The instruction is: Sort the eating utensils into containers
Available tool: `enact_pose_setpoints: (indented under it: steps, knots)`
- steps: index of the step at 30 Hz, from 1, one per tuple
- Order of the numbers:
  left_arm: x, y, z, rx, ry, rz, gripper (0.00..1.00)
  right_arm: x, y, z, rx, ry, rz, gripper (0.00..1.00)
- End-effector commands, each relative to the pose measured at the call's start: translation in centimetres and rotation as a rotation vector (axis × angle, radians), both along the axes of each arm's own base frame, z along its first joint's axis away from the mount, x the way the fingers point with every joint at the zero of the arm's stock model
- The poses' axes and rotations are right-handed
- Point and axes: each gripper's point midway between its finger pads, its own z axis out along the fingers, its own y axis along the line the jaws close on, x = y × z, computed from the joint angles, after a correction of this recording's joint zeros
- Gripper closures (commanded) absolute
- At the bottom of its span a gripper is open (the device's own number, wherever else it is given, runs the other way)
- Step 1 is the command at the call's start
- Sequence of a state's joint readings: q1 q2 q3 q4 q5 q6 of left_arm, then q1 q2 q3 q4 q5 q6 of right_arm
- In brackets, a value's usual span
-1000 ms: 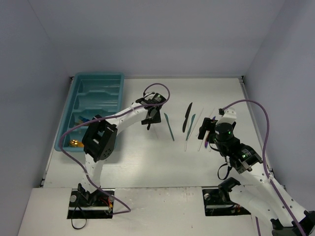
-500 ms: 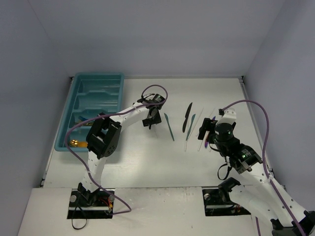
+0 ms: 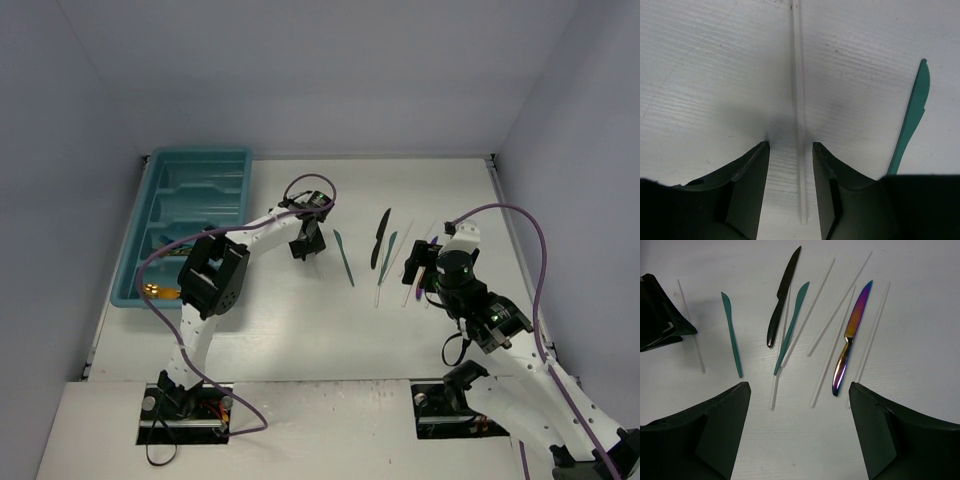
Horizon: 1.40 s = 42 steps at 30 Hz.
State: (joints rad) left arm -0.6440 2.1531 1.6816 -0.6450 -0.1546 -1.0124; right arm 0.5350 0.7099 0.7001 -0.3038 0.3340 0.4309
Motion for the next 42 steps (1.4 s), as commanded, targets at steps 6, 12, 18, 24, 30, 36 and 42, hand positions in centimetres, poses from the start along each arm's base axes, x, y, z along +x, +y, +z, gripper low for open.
enact_pose_setpoints:
  steps: [6, 12, 18, 24, 30, 36, 42]
  knots:
    - [0.0, 0.8, -0.2, 0.001, 0.021, 0.008, 0.87, 0.6, -0.1, 0.9, 0.032, -0.041, -0.032, 0.23]
    - [-0.5, 1.8, 0.0, 0.026, 0.036, -0.006, 1.0, 0.7, -0.1, 0.8, 0.03, -0.036, -0.033, 0.23]
    - [0.3, 2.7, 6.6, -0.025, -0.093, -0.017, 1.0, 0.7, -0.1, 0.7, 0.029, -0.034, -0.032, 0.23]
    - [2.3, 6.5, 17.6, -0.139, -0.318, 0.057, 1.0, 0.8, -0.1, 0.6, 0.025, -0.03, -0.034, 0.22]
    - [4.4, 14.6, 21.7, -0.198, -0.423, 0.259, 1.0, 0.8, -0.1, 0.6, 0.022, -0.027, -0.032, 0.22]
    - [7.2, 22.0, 21.0, -0.274, -0.481, 0.527, 1.0, 0.9, -0.1, 0.5, 0.021, -0.025, -0.036, 0.22]
    - [9.6, 26.6, 19.0, -0.331, -0.536, 0.786, 1.0, 0.9, -0.1, 0.4, 0.017, -0.02, -0.036, 0.22]
